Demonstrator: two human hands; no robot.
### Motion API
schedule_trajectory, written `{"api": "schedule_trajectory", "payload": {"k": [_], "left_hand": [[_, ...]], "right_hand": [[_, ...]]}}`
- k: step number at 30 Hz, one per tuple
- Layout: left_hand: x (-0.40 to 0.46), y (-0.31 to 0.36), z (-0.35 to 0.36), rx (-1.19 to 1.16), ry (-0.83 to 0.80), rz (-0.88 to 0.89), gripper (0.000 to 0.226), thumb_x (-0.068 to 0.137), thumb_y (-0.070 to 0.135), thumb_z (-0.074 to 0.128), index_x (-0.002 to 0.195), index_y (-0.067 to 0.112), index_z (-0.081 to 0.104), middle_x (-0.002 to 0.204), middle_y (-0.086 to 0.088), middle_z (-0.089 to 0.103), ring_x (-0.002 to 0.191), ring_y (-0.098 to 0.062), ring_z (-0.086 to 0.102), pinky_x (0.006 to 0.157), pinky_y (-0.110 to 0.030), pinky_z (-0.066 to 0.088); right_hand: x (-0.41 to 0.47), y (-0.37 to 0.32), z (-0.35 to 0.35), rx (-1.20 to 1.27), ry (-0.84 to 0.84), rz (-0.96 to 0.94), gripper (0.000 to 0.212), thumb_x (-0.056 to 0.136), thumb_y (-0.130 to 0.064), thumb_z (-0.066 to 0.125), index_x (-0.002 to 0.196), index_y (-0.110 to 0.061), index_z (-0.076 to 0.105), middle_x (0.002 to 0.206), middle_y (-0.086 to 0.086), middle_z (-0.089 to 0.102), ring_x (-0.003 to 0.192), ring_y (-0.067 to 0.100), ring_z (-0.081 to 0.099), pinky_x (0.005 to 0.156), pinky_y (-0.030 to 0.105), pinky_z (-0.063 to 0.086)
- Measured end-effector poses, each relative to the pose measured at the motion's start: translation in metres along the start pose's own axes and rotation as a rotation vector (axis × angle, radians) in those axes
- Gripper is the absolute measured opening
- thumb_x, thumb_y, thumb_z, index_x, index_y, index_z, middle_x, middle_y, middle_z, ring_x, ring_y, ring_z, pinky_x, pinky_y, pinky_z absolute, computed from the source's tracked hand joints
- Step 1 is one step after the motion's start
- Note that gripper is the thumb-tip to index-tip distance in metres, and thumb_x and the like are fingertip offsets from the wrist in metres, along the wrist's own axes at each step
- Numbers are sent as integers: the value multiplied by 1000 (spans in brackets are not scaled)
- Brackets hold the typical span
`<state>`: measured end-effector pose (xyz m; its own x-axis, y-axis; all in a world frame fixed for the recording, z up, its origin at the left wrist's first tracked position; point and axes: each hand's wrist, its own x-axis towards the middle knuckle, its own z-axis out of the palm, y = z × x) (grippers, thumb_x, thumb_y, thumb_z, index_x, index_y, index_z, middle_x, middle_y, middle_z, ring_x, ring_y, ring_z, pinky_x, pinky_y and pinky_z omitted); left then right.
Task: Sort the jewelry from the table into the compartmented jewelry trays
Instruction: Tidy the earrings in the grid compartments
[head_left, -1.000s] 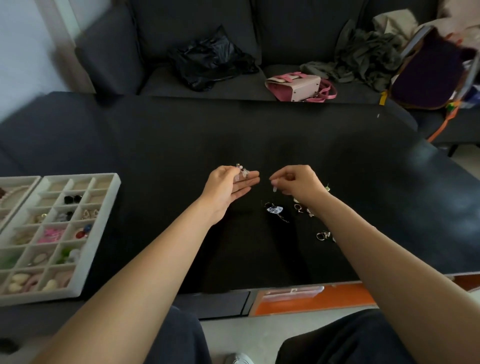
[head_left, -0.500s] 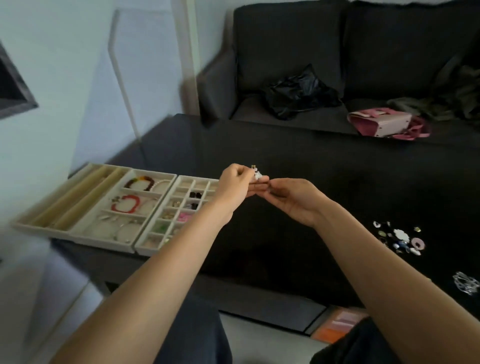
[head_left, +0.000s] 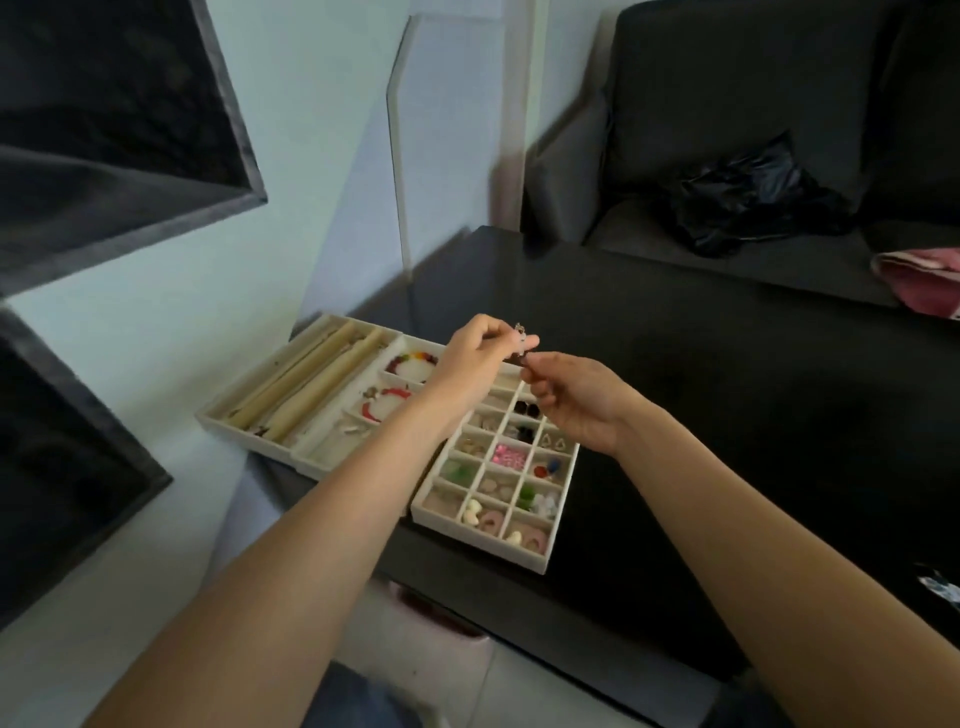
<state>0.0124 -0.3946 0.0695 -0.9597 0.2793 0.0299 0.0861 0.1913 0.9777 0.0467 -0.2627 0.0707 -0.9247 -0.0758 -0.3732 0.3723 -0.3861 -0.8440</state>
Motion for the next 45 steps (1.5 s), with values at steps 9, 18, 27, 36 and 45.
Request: {"api": "schedule_trajectory", "payload": {"k": [9,18,27,36,45], "left_hand": [[21,-36,11,386,133,54,7,86,20,67,88,13,64,79,10,59,72,1,52,56,-5,34],[22,-45,39,596,43,190,10,88,11,63,79,16,60,79,0,65,72,-11,61,60,-17,40],[21,-57,50,932,72,372,10,89,24,64,94,16,66,91,-1,66,84,-14,62,73,-25,50],[22,-55,48,1069,-6,459,23,89,33,60,100,16,71,105,-1,59,101,-17,51,88,-31,42],[13,-48,33,1023,-153,400,39,89,1,50,113,26,67,119,1,50,114,-16,42,97,-34,38]], "right_hand": [[25,4,-34,-676,495,-96,7,87,-14,65,90,-8,69,76,-2,59,62,6,52,51,20,40],[36,14,-59,-819,569,-94,15,83,-16,71,94,-6,70,83,-3,56,70,8,49,53,22,37],[39,25,-65,-1014,561,-146,10,86,-17,68,88,-8,71,88,5,66,68,11,60,53,20,44],[30,20,-63,-1212,464,-210,19,92,-23,60,98,-6,68,75,2,61,55,7,53,48,18,41],[19,15,-62,-1350,393,-175,24,97,-19,48,112,-14,66,83,1,62,52,6,49,45,17,36]]}}
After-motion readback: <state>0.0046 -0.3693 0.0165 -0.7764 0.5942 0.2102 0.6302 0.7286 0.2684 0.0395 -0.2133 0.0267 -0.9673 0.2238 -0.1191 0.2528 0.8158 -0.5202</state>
